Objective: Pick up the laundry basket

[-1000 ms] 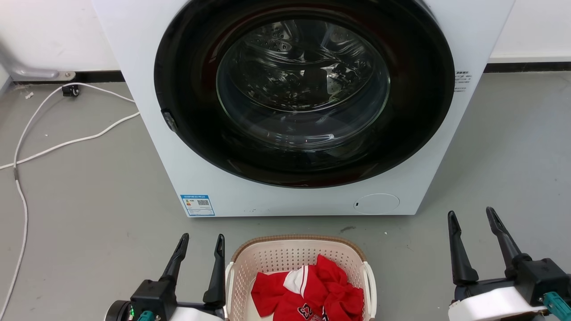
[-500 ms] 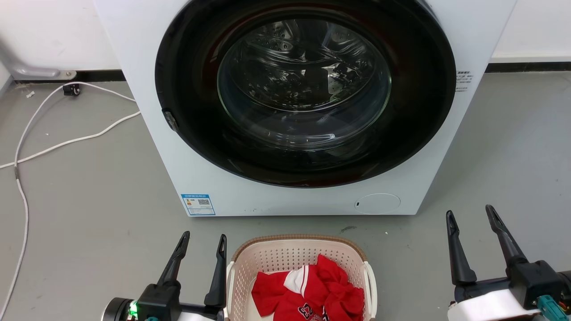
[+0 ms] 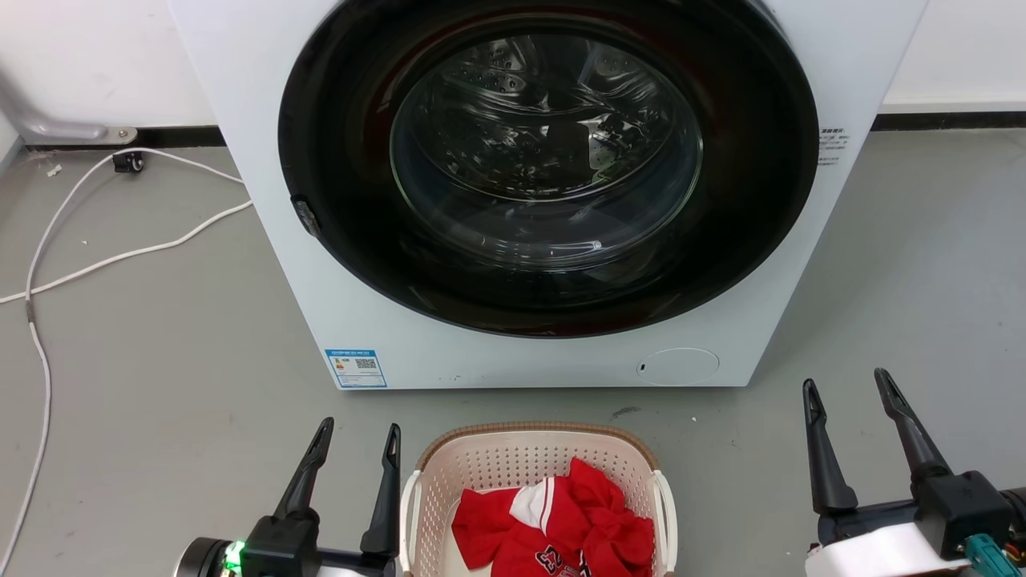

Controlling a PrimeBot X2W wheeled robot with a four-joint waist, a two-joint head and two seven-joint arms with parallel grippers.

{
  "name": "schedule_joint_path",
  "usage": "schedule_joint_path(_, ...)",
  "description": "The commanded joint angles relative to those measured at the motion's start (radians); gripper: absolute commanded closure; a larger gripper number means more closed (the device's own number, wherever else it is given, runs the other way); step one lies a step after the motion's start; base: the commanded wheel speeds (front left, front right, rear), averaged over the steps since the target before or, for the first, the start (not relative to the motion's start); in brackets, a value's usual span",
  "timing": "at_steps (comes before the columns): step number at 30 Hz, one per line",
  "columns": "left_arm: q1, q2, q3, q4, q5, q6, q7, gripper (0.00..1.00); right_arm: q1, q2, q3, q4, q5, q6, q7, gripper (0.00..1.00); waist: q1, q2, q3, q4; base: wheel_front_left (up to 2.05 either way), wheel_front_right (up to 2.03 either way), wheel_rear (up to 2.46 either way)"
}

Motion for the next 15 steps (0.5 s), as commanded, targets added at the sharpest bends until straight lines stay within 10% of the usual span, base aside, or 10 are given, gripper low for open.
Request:
schedule_joint_path(1,0.014,-0.001,0.003,-0.003,0.000,-0.002,-0.003,0.00,0.009,0.000,0.001,0.000,0.003,0.000,-0.002,0.00,0.0000,0.0000,0.000,0.000,0.00,0.00,0.00)
schedule_joint_path(15,0.013,-0.002,0.011,0.006,-0.018,-0.010,-0.003,0.00,0.002,0.000,0.006,0.002,0.002,0.000,-0.002,0.00,0.0000,0.0000,0.024,-0.008,0.00,0.00,0.00)
